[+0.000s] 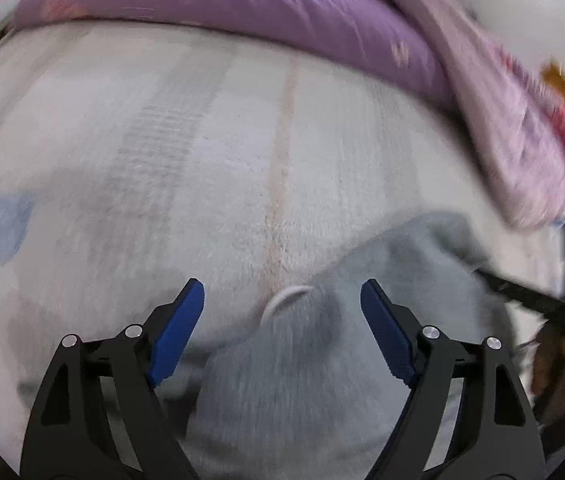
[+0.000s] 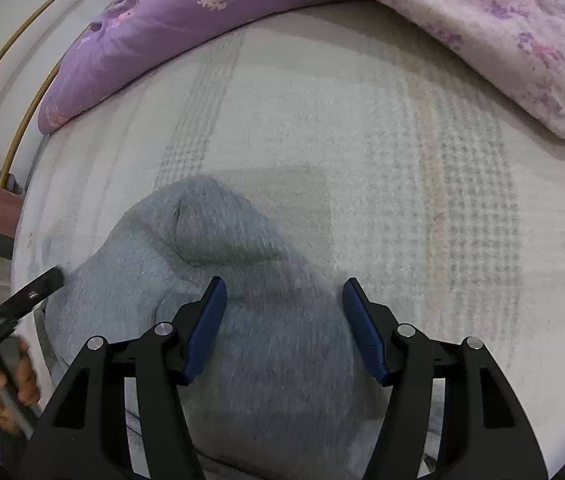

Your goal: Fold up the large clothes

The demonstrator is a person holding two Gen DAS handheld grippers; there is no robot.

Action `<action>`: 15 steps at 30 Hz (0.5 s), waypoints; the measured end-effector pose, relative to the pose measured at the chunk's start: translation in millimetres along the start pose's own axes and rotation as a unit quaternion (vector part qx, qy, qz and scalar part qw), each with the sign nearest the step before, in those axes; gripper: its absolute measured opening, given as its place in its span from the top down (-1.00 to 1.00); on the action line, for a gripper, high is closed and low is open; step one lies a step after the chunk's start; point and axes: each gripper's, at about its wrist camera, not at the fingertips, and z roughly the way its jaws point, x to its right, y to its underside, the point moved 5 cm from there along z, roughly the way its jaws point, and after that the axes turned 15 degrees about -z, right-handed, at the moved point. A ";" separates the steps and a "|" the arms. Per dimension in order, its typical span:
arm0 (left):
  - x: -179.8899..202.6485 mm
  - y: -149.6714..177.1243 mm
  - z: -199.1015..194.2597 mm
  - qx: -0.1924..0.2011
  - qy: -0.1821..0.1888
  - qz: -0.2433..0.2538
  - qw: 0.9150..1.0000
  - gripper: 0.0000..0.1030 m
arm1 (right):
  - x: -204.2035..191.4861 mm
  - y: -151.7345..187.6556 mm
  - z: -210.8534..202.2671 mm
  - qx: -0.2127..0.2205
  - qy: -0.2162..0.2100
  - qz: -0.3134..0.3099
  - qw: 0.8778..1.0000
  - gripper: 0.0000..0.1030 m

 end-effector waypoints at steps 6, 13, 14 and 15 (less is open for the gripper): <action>28.1 0.2 19.4 0.003 -0.008 0.077 0.997 0.01 | -7.3 -1.4 4.5 0.018 -0.009 -0.020 1.000 0.18; 40.9 6.5 1.7 -0.002 0.024 0.102 0.995 0.93 | -27.9 -0.1 -12.2 0.053 -0.005 -0.060 0.997 0.84; 40.5 6.3 -5.7 0.004 0.034 0.095 0.995 0.94 | -31.6 1.7 -20.6 0.067 0.004 -0.070 0.995 0.84; 40.5 5.8 -18.9 0.016 0.055 0.086 0.995 0.94 | -35.9 2.6 -30.3 0.082 0.012 -0.077 0.994 0.84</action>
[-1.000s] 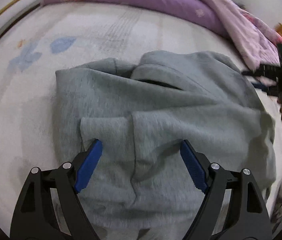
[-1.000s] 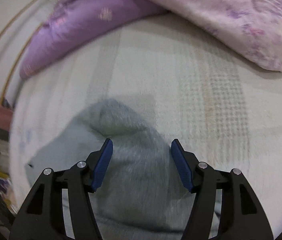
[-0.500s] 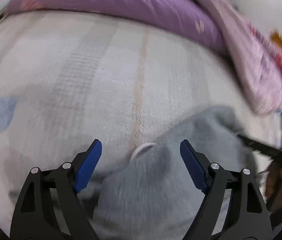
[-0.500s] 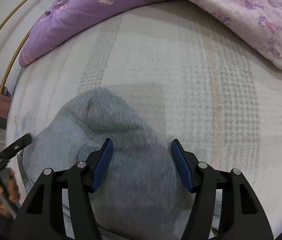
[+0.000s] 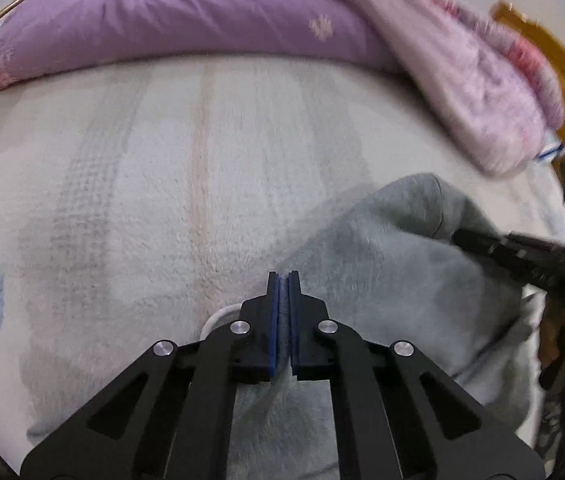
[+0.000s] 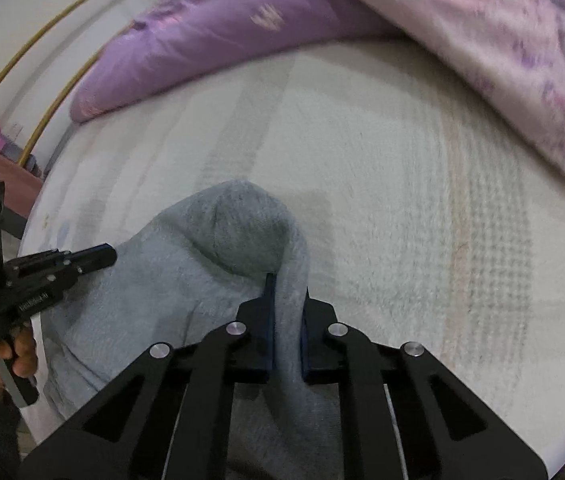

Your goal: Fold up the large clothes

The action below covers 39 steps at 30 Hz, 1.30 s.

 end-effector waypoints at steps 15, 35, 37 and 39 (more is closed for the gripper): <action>35.9 64.3 -153.0 0.098 0.089 0.016 0.991 0.94 | -101.7 26.3 -192.5 0.173 -0.007 -0.125 0.977 0.85; -26.7 239.9 -137.9 0.020 0.031 -0.055 0.998 0.70 | -174.7 229.4 -148.6 0.055 0.038 -0.139 0.988 0.56; -20.5 238.3 -147.4 0.029 0.044 -0.061 0.997 0.69 | -174.4 230.4 -160.8 0.069 0.017 -0.115 0.991 0.22; -8.7 233.3 -157.3 0.046 0.050 -0.057 0.996 0.66 | -175.6 226.9 -177.2 0.094 -0.002 -0.097 0.991 0.17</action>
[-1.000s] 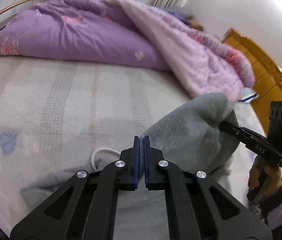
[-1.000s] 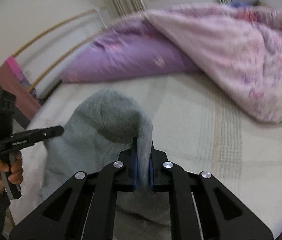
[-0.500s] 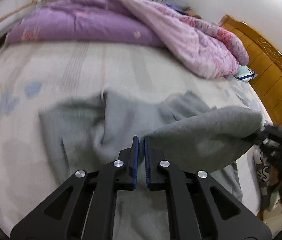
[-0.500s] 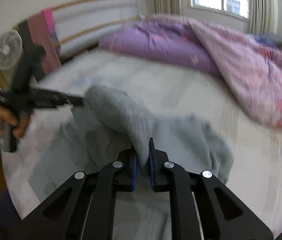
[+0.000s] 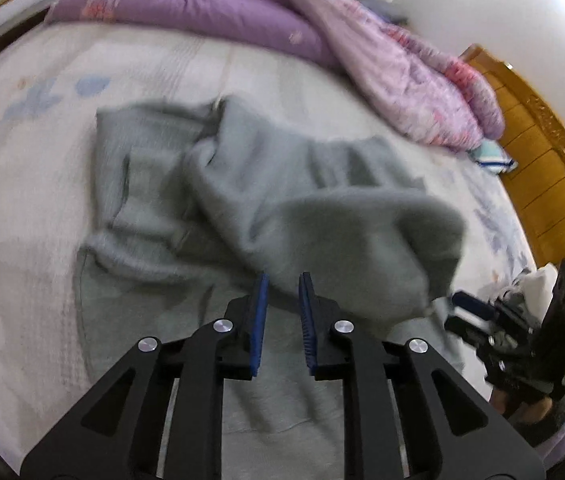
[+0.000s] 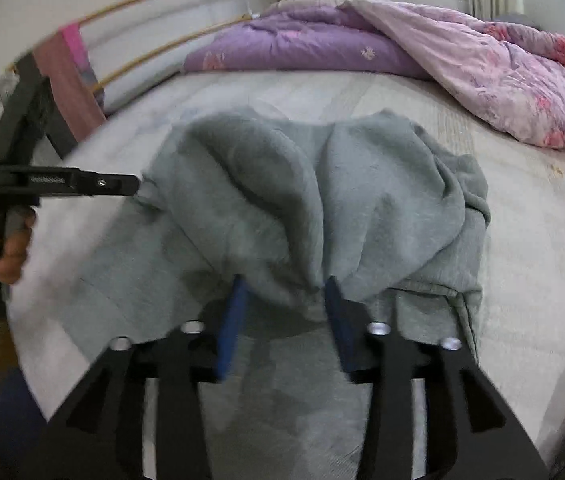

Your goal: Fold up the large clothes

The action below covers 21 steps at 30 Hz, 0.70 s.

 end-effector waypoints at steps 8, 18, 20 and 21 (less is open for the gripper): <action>89.2 -44.3 -1.4 0.045 0.084 -0.005 0.995 0.29 | 69.6 -50.4 -21.4 0.077 -0.013 0.233 0.969 0.26; 25.9 26.3 77.6 -0.066 0.003 -0.043 0.997 0.29 | 38.4 -3.2 64.9 -0.062 -0.093 0.227 0.967 0.98; 6.2 40.5 85.1 -0.078 -0.002 -0.061 0.995 0.29 | 35.7 17.4 81.1 -0.093 -0.097 0.246 0.960 1.00; -1.5 46.2 87.1 -0.077 0.005 -0.072 0.994 0.29 | 34.3 23.4 86.2 -0.100 -0.089 0.243 0.961 1.00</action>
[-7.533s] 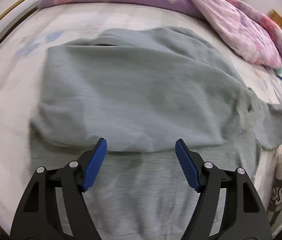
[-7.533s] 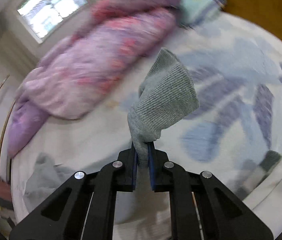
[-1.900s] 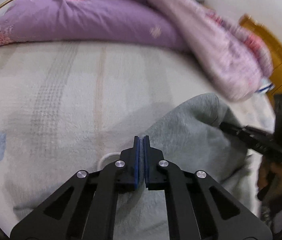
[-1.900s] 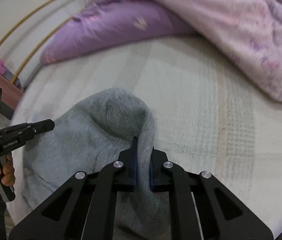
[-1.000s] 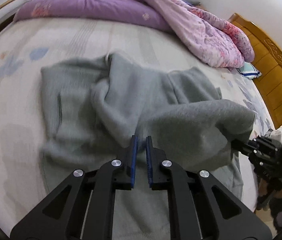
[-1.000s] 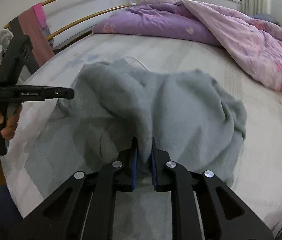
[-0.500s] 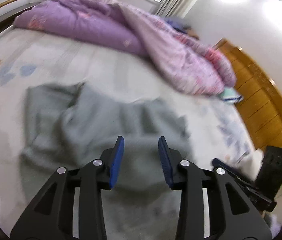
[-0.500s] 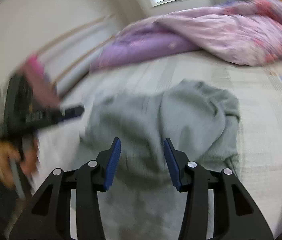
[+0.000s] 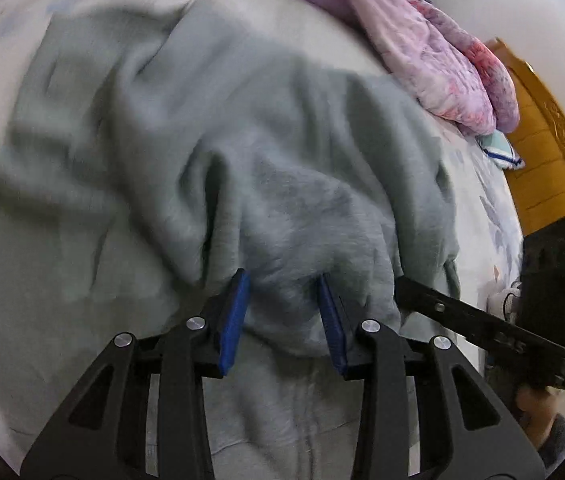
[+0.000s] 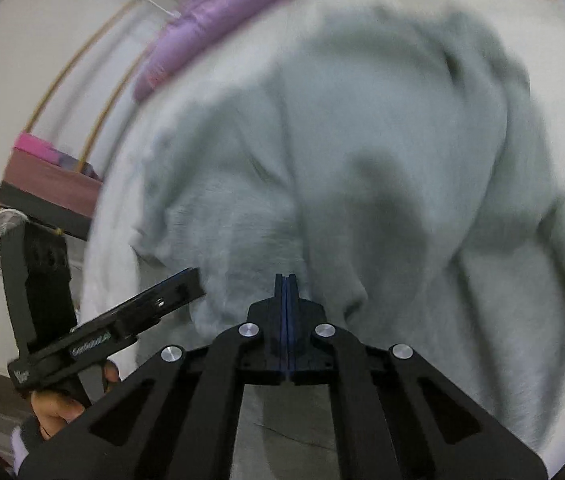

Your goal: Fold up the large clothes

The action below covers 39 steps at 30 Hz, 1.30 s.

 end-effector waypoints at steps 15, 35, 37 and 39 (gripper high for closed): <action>35.6 -36.4 -49.4 0.029 0.036 0.035 0.998 -0.51 | -11.8 -55.0 -57.6 0.026 0.005 -0.016 1.000 0.45; -0.1 -232.4 35.6 0.021 -0.083 -0.124 0.989 -0.56 | 111.6 -201.7 15.4 -0.032 0.052 0.165 0.984 -0.08; -5.4 -235.3 48.4 0.017 -0.102 -0.128 0.986 -0.56 | 116.4 -202.5 27.1 -0.037 0.040 0.180 0.982 -0.08; -6.7 -239.4 57.4 0.011 -0.111 -0.119 0.987 -0.56 | 117.4 -201.6 39.2 -0.034 0.018 0.182 0.983 -0.07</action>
